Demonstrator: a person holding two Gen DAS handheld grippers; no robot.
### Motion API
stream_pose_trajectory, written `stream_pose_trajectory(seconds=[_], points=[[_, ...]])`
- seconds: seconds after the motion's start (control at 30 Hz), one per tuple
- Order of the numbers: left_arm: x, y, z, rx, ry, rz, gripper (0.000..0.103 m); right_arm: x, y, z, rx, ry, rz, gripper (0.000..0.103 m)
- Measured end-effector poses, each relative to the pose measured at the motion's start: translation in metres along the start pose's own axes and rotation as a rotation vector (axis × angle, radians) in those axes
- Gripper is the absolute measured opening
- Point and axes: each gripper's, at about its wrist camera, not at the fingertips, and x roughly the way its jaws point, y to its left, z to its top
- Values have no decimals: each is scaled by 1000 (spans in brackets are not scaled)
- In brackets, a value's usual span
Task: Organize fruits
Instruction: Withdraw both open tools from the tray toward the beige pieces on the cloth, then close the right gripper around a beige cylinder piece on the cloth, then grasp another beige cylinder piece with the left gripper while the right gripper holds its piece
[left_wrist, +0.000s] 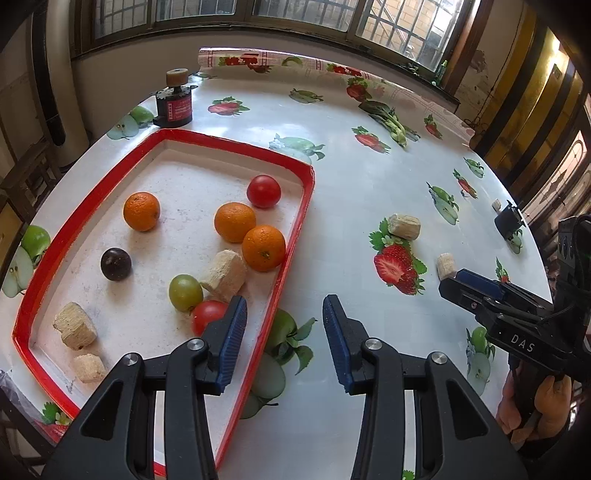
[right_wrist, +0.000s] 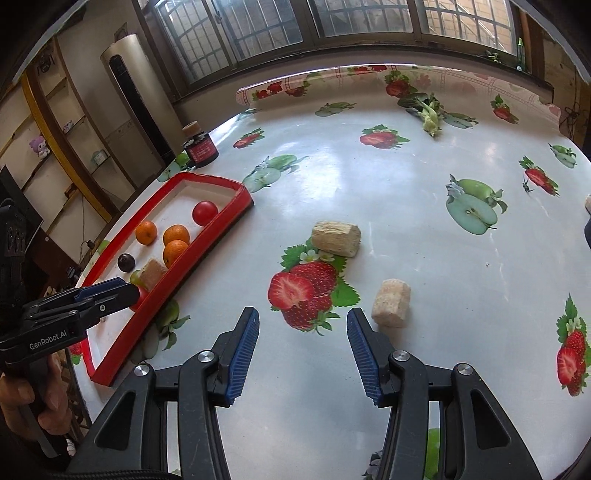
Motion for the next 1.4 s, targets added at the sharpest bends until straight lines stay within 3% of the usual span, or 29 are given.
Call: stream_pose_trajectory(seconds=[0.5,0.57,0.63,0.9,1.0,1.13,1.17,1.23,1.33,1.4], points=[[34,-61,21,88,47,-68,40,14,-40,3,31,1,-98,52],[41,-72,26,108,57,-82,40,21,-46,5,37,17,-97,50],[50,-85,31,129,71,-91,40,24,-50,6,35,20,-96,29],[91,-127,52,178,119,-128,40,0,-75,-1,88,-18,-76,28],[112,-136,57,177,146,-100,42,-9,-83,-4,108,-30,-77,28],[119,-143,61,191,115,-90,43,-19,-89,-6,124,-45,-79,28],[119,-144,61,192,115,-95,41,-21,-90,-7,125,-48,-80,28],[119,-144,60,199,117,-112,19,-25,-92,-8,129,-53,-80,28],[116,-145,57,204,120,-134,9,-30,-93,-10,137,-62,-80,28],[113,-145,54,205,120,-145,9,-34,-93,-11,139,-66,-79,28]])
